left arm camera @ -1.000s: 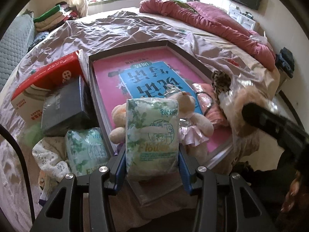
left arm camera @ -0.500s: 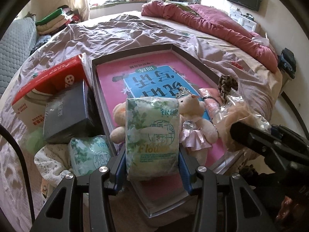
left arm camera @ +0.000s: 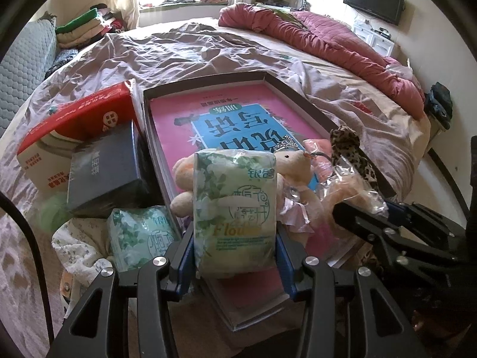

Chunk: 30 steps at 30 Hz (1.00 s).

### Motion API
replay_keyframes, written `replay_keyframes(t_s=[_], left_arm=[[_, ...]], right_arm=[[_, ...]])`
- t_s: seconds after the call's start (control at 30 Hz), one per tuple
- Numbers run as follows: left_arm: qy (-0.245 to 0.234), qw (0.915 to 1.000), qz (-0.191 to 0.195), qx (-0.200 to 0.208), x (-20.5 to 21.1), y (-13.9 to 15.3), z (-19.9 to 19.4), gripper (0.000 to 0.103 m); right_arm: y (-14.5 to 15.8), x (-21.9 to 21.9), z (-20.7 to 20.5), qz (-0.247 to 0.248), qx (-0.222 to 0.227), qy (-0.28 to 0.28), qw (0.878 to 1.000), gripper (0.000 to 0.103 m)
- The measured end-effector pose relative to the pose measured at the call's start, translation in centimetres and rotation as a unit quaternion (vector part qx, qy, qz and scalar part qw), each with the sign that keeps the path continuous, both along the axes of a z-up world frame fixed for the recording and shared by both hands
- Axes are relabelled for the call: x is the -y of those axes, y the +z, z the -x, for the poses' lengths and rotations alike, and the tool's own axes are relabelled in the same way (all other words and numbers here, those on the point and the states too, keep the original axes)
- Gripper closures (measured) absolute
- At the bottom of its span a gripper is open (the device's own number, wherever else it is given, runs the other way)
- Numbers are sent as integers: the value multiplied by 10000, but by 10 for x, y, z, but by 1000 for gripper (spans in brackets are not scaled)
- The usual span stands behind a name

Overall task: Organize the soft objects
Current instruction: 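Lower the wipes pack onto the tray and open left tool while right releases the bag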

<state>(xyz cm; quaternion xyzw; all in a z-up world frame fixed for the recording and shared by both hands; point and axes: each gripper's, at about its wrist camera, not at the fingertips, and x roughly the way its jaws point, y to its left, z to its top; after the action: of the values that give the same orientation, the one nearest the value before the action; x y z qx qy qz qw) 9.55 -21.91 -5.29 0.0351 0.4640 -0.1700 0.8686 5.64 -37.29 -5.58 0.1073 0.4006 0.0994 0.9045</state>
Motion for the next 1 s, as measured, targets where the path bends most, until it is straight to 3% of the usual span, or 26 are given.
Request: replay_keyframes(t_s=[0.83, 1.0], left_arm=[[-23, 9998, 166, -96, -3, 3, 7, 55], [-55, 9995, 284, -154, -6, 4, 10, 55]], right_arm=[[2, -7, 8, 199, 149, 178, 9995, 58], [8, -4, 12, 187, 225, 120, 9995, 51]])
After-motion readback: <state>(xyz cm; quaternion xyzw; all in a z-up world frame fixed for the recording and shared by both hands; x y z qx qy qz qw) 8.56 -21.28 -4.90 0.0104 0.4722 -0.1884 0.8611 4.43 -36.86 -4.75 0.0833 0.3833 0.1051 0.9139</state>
